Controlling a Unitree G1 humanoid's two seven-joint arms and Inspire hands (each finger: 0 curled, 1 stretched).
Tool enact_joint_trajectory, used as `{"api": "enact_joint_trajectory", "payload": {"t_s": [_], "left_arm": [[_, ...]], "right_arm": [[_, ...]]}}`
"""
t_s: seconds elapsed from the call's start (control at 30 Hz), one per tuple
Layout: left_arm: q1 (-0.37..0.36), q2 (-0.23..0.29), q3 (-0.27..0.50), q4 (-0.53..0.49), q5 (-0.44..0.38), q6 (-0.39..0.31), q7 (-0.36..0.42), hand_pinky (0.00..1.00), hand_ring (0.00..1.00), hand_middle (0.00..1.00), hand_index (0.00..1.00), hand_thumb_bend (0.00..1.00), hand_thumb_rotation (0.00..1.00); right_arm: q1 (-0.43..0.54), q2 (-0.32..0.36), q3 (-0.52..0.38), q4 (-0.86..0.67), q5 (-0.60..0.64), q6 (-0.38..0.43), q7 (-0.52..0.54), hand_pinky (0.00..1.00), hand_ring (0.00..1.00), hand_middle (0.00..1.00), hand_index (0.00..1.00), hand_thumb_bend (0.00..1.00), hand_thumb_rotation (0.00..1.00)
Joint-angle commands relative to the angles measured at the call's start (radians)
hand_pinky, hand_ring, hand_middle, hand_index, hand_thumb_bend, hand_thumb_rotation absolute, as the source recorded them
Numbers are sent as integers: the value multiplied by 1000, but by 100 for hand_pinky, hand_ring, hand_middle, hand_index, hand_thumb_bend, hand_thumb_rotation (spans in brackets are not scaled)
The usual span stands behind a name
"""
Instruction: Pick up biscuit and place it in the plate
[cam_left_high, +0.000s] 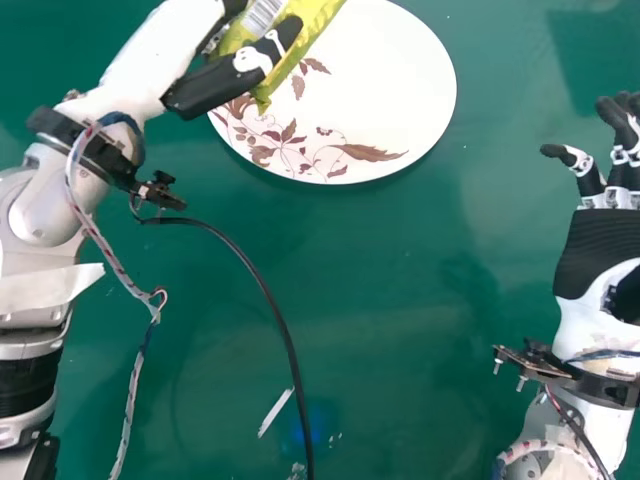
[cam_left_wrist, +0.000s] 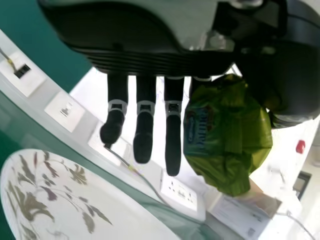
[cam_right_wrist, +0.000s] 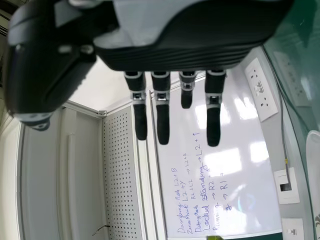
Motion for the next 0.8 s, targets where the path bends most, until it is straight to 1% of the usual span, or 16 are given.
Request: {"api": "enact_joint_trajectory", "payload": {"t_s": [0.0, 0.03, 0.23, 0.3, 0.4, 0.57, 0.7, 0.77], "left_arm": [[-22, 24, -27, 16, 15, -27, -13, 13, 21, 43, 52, 51, 0], [-29, 30, -32, 22, 21, -30, -20, 13, 21, 43, 52, 51, 0], [-72, 65, -64, 41, 53, -37, -64, 13, 21, 43, 52, 51, 0], [-89, 72, -77, 39, 67, -27, -85, 13, 21, 43, 52, 51, 0], [-105, 71, -87, 33, 80, -13, -101, 13, 21, 43, 52, 52, 0], [-128, 80, -105, 42, 96, -26, -119, 13, 21, 43, 52, 52, 0], [-145, 83, -117, 56, 114, -37, -127, 13, 21, 43, 52, 52, 0], [-154, 86, -123, 67, 118, -41, -132, 13, 21, 43, 52, 52, 0]], "right_arm": [[24, 18, 3, 62, 15, -15, 4, 52, 68, 73, 76, 93, 31], [24, 18, 4, 62, 17, -14, 5, 53, 69, 73, 76, 93, 32], [22, 17, 6, 61, 27, -11, 12, 66, 76, 78, 79, 91, 35], [21, 18, 6, 64, 31, -11, 14, 68, 78, 80, 80, 90, 38], [20, 19, 3, 69, 21, -19, 13, 67, 80, 80, 81, 91, 40], [20, 21, 5, 72, 30, -22, 17, 69, 81, 81, 82, 89, 41], [33, 24, 13, 46, 20, 6, 1, 64, 78, 79, 80, 89, 41], [33, 24, 12, 43, 10, 6, -4, 63, 78, 79, 81, 89, 41]]}}
